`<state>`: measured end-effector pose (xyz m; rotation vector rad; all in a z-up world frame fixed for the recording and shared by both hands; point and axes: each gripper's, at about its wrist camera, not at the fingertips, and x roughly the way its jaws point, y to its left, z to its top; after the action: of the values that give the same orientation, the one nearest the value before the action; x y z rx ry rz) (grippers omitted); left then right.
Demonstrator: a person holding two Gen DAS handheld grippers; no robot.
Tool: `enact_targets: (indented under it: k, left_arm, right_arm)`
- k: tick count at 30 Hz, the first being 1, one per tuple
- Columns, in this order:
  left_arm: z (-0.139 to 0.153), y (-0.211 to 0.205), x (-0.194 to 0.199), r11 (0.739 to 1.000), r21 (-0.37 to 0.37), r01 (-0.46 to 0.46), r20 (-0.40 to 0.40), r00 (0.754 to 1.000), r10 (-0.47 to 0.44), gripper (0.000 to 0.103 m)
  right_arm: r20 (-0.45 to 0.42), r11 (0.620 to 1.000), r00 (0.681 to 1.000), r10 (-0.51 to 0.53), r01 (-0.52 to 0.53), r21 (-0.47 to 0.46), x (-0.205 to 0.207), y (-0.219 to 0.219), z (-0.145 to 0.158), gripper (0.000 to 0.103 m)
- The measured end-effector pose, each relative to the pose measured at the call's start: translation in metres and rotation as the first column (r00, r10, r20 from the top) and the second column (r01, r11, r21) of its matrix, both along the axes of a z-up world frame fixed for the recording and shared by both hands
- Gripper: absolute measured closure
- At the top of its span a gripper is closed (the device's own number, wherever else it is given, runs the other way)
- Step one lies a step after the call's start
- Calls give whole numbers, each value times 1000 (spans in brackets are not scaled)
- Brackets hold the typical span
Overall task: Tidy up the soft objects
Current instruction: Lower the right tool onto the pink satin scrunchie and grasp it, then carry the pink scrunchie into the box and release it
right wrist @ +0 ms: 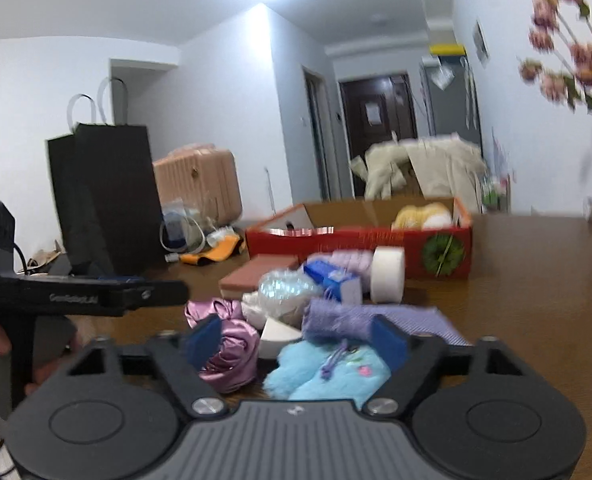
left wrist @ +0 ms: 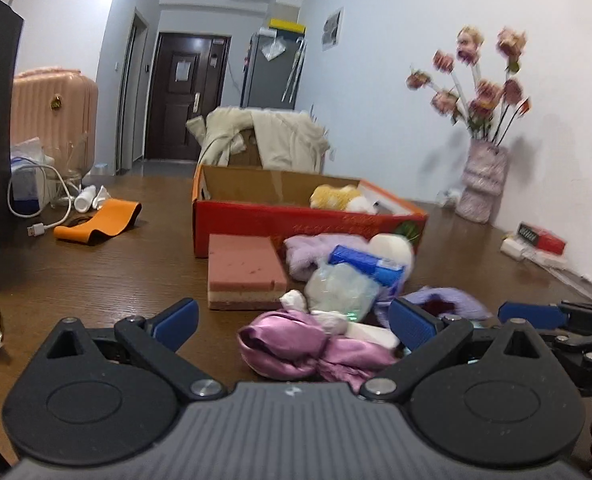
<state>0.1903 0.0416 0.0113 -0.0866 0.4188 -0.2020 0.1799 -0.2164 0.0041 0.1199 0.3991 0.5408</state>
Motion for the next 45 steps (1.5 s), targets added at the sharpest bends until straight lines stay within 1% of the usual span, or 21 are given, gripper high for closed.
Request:
enact_targets:
  k: [2,4,6,8,9,10,11,12,14,17,19,23,25,26,27,29,32,35,39,42,45]
  left_arm:
    - [-3,3,14,1000,-9,16,-21,1000,-16,1]
    - [-5,10,27,998,-41,38,-51,998,-40,9]
    - [-9,17,39,995,-86,48,-95,994,-56,25]
    - [-15,25,49,991,-132,36,-153,987,-57,31]
    - [-20,30,52,988,-152,21,-185,982,-49,38]
    - [-23,34,55,985,-171,12,-208,977,-48,42]
    - [-26,40,54,978,-209,15,-219,974,-61,46]
    - [-27,45,53,971,-237,18,-221,972,-73,54]
    - [-28,50,46,964,-264,37,-215,972,-96,64]
    - [-27,52,32,966,-255,43,-211,973,-99,64]
    - [-25,51,24,967,-251,47,-207,973,-101,64]
    - [-26,47,10,973,-224,60,-198,975,-105,66]
    - [-25,46,6,973,-224,58,-195,975,-103,69]
    - [-25,47,5,972,-226,56,-198,975,-102,73]
    - [-24,47,3,972,-227,55,-200,974,-102,78]
    - [-19,48,-2,971,-230,60,-192,976,-106,83]
    - [-3,48,-9,968,-236,89,-143,982,-126,84]
    - [22,48,-9,962,-241,130,-65,987,-150,84]
    - [57,44,17,957,-240,165,0,985,-170,84]
    - [81,45,58,951,-263,162,12,986,-165,84]
    - [100,43,112,954,-266,138,-1,990,-144,84]
  right_arm:
    - [-42,999,999,27,-26,23,9,9,-4,44]
    - [-46,998,997,64,-63,14,13,21,-4,55]
    - [-51,993,992,117,-117,-8,15,35,-4,56]
    - [-61,988,986,154,-156,-23,17,48,-5,57]
    - [-68,986,984,163,-165,-35,18,55,-7,57]
    - [-74,984,984,161,-166,-58,20,61,-10,57]
    - [-79,984,985,151,-158,-84,22,67,-13,58]
    - [-87,984,986,139,-147,-95,24,69,-14,60]
    - [-129,988,985,115,-127,-89,31,69,-17,65]
    - [-178,994,981,74,-87,-69,39,64,-19,70]
    - [-204,995,976,71,-83,-51,42,63,-22,80]
    - [-219,994,973,68,-85,-69,41,68,-24,88]
    - [-227,994,972,61,-79,-72,40,70,-25,92]
    - [-227,995,972,58,-75,-67,39,70,-24,94]
    - [-225,995,973,54,-71,-66,37,69,-22,96]
    - [-207,995,977,50,-67,-74,32,70,-18,97]
    - [-168,996,985,48,-60,-66,24,67,-5,97]
    - [-113,998,993,44,-49,-43,22,61,17,97]
    - [-26,998,999,47,-48,-40,40,53,53,97]
    - [18,998,998,54,-54,-34,78,49,78,97]
    - [22,997,998,60,-59,-39,129,52,97,97]
